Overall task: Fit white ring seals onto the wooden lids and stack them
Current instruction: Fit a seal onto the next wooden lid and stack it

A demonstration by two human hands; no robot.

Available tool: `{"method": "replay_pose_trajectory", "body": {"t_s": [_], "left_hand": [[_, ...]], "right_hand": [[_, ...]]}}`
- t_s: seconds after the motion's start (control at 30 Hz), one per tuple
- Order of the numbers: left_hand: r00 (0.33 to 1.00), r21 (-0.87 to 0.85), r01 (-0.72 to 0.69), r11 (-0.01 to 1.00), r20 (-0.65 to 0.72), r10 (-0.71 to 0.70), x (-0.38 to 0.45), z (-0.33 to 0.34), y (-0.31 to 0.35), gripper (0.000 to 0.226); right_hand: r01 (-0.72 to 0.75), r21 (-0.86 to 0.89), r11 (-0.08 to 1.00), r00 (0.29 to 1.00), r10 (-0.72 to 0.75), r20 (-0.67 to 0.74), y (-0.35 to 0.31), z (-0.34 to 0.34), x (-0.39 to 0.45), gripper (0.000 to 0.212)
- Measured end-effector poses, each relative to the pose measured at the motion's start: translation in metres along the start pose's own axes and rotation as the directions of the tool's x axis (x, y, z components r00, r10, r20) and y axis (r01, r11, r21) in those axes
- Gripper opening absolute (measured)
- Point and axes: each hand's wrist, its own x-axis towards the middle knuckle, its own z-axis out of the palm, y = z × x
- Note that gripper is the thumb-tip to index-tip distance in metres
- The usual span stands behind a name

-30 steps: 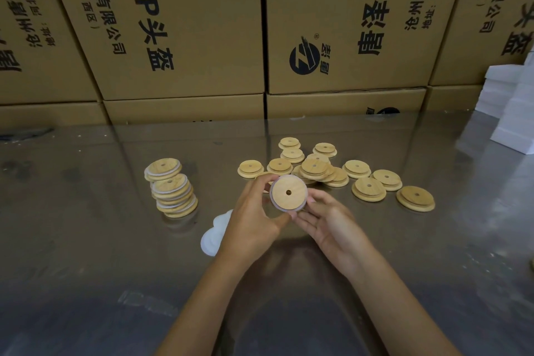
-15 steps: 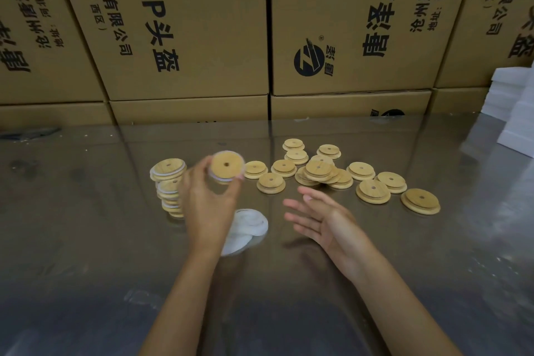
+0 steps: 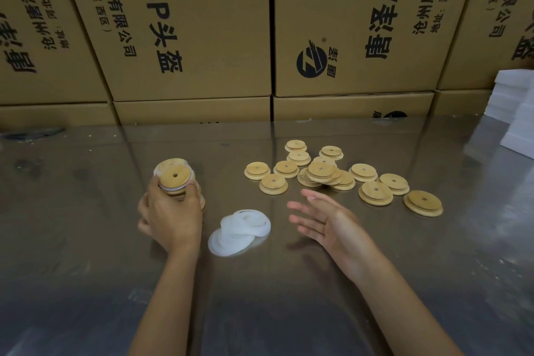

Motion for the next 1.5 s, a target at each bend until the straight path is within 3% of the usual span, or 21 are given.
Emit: {"method": "replay_pose_trajectory", "body": {"t_s": [0.27,0.77,0.87,1.0,1.13,1.23,1.3,1.4,1.5], "left_hand": [[0.999,0.086,0.031,0.996,-0.037,-0.028,-0.006,0.001,0.005,0.058],[0.993,0.04,-0.049,0.998,-0.102,0.053,0.002,0.0,0.0,0.052],[0.988,0.021,-0.112,0.994,-0.104,0.113,-0.005,0.002,0.009,0.043],[0.957,-0.054,-0.289,0.956,-0.002,0.29,-0.026,0.01,0.021,0.036],[0.824,-0.146,-0.516,0.844,0.184,0.535,-0.059,0.018,0.031,0.029],[0.664,-0.164,-0.646,0.745,0.36,0.655,-0.084,0.026,0.032,0.026],[0.538,-0.194,-0.683,0.704,0.518,0.665,-0.096,0.032,0.027,0.024],[0.377,-0.208,-0.714,0.668,0.691,0.617,-0.107,0.041,0.016,0.023],[0.354,-0.161,-0.751,0.641,0.721,0.596,-0.111,0.047,0.013,0.024]], "right_hand": [[-0.01,0.005,1.0,1.0,0.01,-0.011,-0.001,0.002,-0.001,0.027],[-0.03,0.023,0.999,0.998,0.032,-0.061,-0.004,0.005,-0.005,0.021],[0.035,-0.098,0.995,0.985,-0.051,-0.166,0.0,0.007,-0.004,0.017],[0.101,-0.493,0.864,0.941,-0.244,-0.235,0.011,0.007,0.004,0.017],[0.124,-0.629,0.768,0.918,-0.329,-0.221,0.017,0.001,0.009,0.038],[0.072,-0.852,0.518,0.885,-0.427,-0.184,0.021,-0.007,0.011,0.059],[0.038,-0.92,0.389,0.87,-0.466,-0.161,0.02,-0.01,0.014,0.065],[-0.006,-0.955,0.298,0.883,-0.447,-0.145,0.019,-0.009,0.018,0.068],[-0.056,-0.967,0.249,0.903,-0.4,-0.156,0.019,-0.007,0.022,0.079]]}}
